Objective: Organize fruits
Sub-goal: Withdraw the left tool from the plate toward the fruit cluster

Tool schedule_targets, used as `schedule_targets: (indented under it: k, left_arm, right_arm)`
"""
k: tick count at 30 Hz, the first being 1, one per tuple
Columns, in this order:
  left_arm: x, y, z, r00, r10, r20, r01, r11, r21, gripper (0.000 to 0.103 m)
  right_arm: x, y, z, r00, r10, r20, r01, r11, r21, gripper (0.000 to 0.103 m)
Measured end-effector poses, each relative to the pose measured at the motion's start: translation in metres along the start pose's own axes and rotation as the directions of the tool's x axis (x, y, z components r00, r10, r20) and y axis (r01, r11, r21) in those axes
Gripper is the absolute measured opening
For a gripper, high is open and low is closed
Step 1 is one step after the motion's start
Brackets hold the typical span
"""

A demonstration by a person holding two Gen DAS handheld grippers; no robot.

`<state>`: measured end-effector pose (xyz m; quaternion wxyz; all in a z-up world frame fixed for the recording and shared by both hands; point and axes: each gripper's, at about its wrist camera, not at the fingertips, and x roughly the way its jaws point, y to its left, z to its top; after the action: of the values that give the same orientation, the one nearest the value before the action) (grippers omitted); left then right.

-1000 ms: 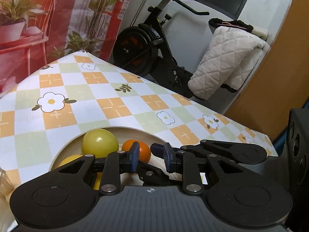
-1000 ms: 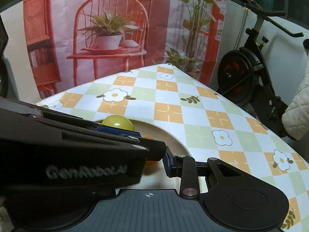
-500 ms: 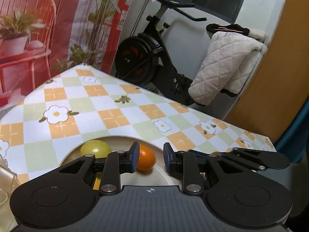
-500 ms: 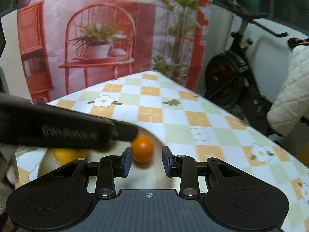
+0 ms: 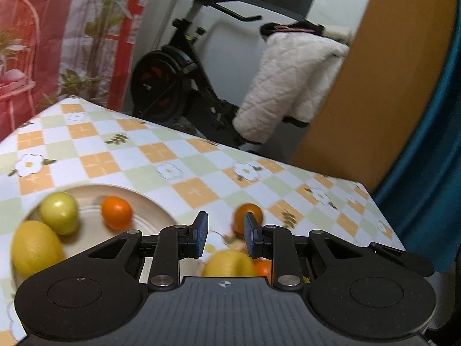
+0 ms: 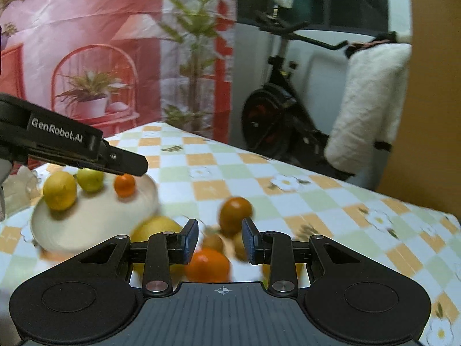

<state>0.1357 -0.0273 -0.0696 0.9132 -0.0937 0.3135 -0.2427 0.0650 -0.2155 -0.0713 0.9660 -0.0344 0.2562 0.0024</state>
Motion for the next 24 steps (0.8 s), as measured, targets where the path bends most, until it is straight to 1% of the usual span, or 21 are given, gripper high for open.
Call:
schedule_targets:
  k: [4, 9, 10, 13, 15, 18, 20, 21, 22, 23, 24]
  left_arm:
    - [0.003, -0.01, -0.005, 1.0, -0.018, -0.014, 0.018, 0.999, 0.03, 0.028]
    - [0.004, -0.02, -0.01, 0.999, -0.025, -0.025, 0.026, 0.998, 0.055, 0.028]
    - [0.005, -0.022, -0.01, 0.999, -0.025, -0.027, 0.026, 0.998, 0.06, 0.028]
    - [0.009, -0.027, -0.013, 0.999, -0.03, -0.045, 0.033, 0.997, 0.072, 0.028]
    - [0.013, -0.031, -0.016, 0.998, -0.034, -0.061, 0.038, 0.996, 0.079, 0.029]
    - [0.017, -0.036, -0.019, 0.996, -0.039, -0.084, 0.047, 0.995, 0.093, 0.03]
    - [0.019, -0.04, -0.023, 0.994, -0.043, -0.096, 0.053, 0.993, 0.103, 0.03]
    - [0.02, -0.042, -0.024, 0.994, -0.046, -0.102, 0.057, 0.992, 0.108, 0.031]
    - [0.021, -0.043, -0.025, 0.993, -0.049, -0.109, 0.061, 0.992, 0.111, 0.032]
    - [0.021, -0.044, -0.027, 0.992, -0.053, -0.115, 0.066, 0.992, 0.111, 0.034]
    - [0.022, -0.045, -0.027, 0.991, -0.059, -0.119, 0.072, 0.991, 0.11, 0.037]
  right_arm:
    - [-0.01, -0.01, -0.017, 0.998, -0.04, 0.039, 0.039, 0.999, 0.023, 0.035]
    - [-0.013, -0.023, -0.03, 0.997, -0.057, 0.059, 0.051, 0.994, 0.097, 0.037]
    - [-0.013, -0.025, -0.032, 0.996, -0.063, 0.063, 0.056, 0.993, 0.108, 0.039]
    - [-0.014, -0.03, -0.037, 0.997, -0.065, 0.05, 0.058, 0.99, 0.132, 0.047]
    - [-0.015, -0.029, -0.043, 0.997, -0.071, 0.033, 0.066, 0.989, 0.131, 0.049]
    - [-0.012, -0.029, -0.055, 0.998, -0.06, 0.002, 0.059, 0.986, 0.154, 0.05]
    - [-0.016, -0.029, -0.056, 0.998, -0.064, 0.023, 0.059, 0.985, 0.163, 0.05]
    - [-0.017, -0.029, -0.056, 0.997, -0.064, 0.034, 0.058, 0.985, 0.162, 0.053]
    - [-0.016, -0.029, -0.057, 0.998, -0.061, 0.028, 0.056, 0.985, 0.164, 0.055]
    - [-0.014, -0.029, -0.056, 0.998, -0.059, 0.018, 0.055, 0.985, 0.164, 0.054]
    - [-0.013, -0.029, -0.056, 0.998, -0.061, 0.018, 0.057, 0.985, 0.163, 0.054]
